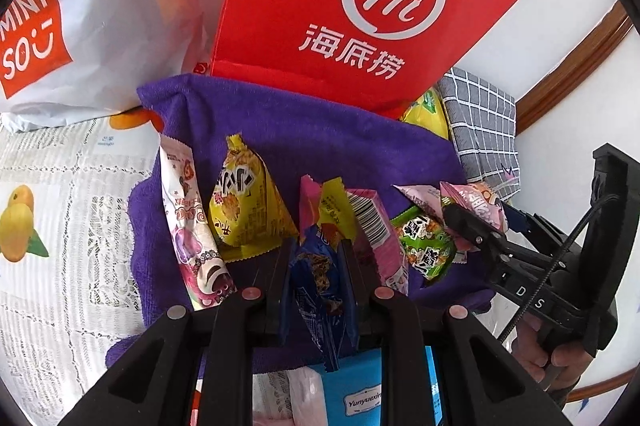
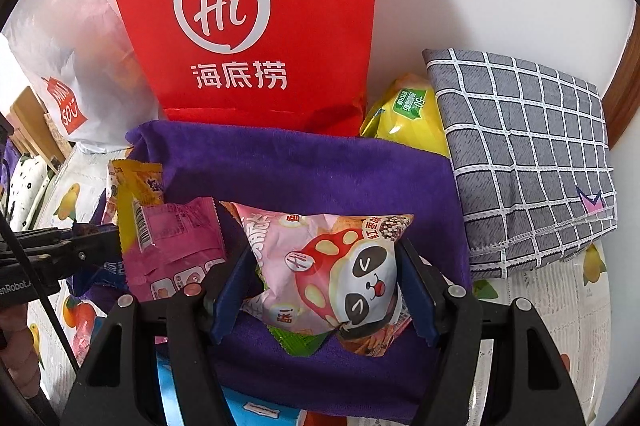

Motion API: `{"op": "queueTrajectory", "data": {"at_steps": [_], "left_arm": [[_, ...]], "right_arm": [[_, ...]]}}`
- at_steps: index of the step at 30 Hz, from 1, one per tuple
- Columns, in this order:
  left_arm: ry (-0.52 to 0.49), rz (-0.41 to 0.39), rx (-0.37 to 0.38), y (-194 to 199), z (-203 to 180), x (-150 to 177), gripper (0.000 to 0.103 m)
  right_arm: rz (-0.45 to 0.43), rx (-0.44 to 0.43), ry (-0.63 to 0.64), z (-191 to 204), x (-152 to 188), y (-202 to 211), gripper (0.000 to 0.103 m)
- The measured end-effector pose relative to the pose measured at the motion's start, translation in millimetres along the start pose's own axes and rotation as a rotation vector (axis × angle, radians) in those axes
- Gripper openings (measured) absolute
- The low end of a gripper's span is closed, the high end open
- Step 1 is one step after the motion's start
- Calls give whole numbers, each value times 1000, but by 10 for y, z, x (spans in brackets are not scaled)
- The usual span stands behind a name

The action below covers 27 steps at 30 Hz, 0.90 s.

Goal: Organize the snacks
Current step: 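Open both grippers to drop the panda bag and blue candy onto the towel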

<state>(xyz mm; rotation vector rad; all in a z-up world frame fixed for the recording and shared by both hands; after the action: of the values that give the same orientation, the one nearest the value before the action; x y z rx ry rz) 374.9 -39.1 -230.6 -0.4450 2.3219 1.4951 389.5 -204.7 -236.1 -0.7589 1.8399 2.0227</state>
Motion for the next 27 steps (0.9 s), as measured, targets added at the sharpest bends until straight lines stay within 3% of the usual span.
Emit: {"op": "queueTrajectory", "data": {"at_steps": [27], "left_arm": [[14,19,9,-155,39,19,20]], "right_arm": [[16,-14,-9,-4,7,-23,71]]}}
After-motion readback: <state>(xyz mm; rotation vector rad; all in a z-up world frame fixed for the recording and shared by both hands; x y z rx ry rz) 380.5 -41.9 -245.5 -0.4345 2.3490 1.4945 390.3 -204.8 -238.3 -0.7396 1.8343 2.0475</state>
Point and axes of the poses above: each gripper's, at about its wrist camera, not at the fingertips, and y roughly against the way its jaws point, z to its left, x to its underside, the point moved 10 cm from there along -y, roughly the way its jaws point, and after that the axes turned 1 degree about -y, right-handed, at the moved point
